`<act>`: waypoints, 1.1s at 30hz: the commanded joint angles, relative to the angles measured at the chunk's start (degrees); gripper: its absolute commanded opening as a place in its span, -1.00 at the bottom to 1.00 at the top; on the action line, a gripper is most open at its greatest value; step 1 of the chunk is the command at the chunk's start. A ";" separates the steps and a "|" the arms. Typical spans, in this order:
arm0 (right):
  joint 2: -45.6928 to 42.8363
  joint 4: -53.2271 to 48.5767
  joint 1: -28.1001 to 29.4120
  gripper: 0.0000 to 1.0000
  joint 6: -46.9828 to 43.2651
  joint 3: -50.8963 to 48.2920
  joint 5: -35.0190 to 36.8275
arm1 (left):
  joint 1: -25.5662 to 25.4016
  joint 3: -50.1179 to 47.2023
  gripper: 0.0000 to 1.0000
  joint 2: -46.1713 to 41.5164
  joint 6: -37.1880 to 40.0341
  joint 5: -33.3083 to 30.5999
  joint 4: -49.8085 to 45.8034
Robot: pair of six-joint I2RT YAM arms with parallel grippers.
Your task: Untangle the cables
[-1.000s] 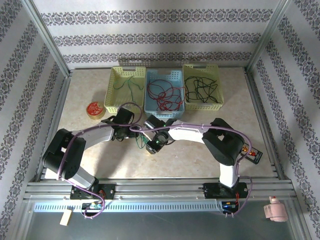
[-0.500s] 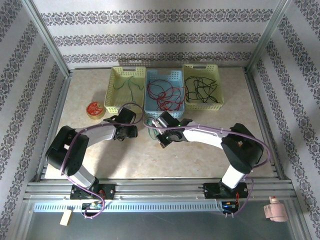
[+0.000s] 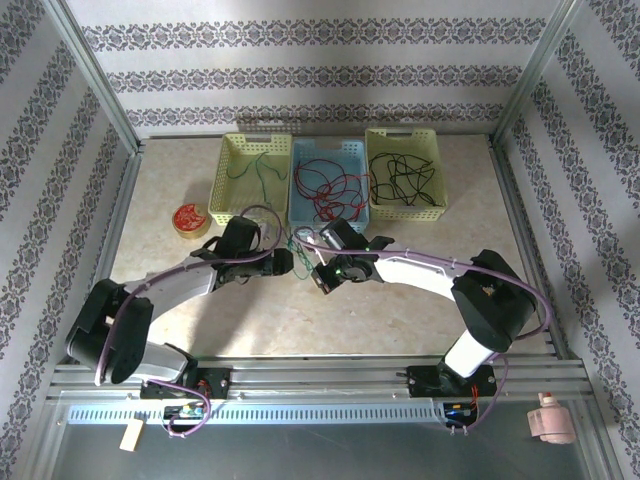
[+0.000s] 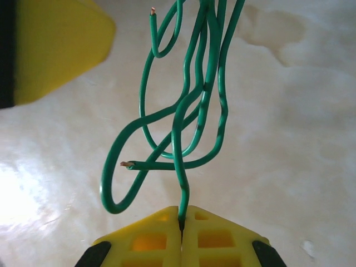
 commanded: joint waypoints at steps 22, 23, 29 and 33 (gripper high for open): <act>-2.48 5.56 -6.15 -1.00 2.73 0.65 -22.18 | 3.59 -4.35 0.33 -3.17 -2.89 12.49 8.90; -2.49 5.60 -6.23 -1.00 2.75 0.74 -22.36 | 3.58 -4.22 0.33 -2.89 -2.97 12.74 9.19; -2.87 5.32 -6.18 -1.00 2.93 1.34 -23.77 | 3.42 -2.50 0.12 -0.11 -2.63 13.20 9.33; -2.83 5.33 -6.21 -1.00 3.01 1.82 -24.46 | 3.08 -1.31 -0.17 1.75 -2.71 12.42 9.25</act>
